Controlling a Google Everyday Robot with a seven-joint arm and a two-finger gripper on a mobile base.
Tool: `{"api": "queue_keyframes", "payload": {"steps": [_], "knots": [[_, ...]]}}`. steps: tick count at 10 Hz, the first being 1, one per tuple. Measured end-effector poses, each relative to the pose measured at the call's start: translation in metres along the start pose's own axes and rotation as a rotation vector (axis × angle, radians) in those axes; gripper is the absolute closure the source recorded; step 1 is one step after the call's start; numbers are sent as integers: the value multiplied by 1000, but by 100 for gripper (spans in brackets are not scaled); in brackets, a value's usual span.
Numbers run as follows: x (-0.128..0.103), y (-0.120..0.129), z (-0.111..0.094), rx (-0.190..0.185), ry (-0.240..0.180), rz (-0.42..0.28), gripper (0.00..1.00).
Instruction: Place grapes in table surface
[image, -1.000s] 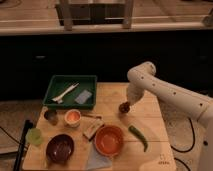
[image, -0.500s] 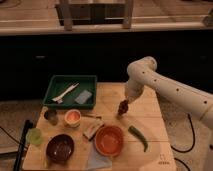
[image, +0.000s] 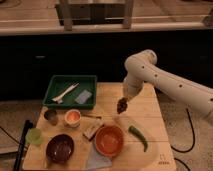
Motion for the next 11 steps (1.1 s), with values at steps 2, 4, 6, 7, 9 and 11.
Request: {"api": "queue_keyframes", "payload": {"steps": [2, 4, 6, 7, 9, 11], "knots": [[-2, 2, -8, -6, 0, 1, 96], [-3, 2, -11, -11, -1, 0, 96], [-3, 2, -14, -16, 0, -1, 96], [-3, 4, -15, -21, 1, 2, 96], [-2, 7, -16, -23, 4, 8, 96], [2, 11, -15, -26, 4, 18, 96]]}}
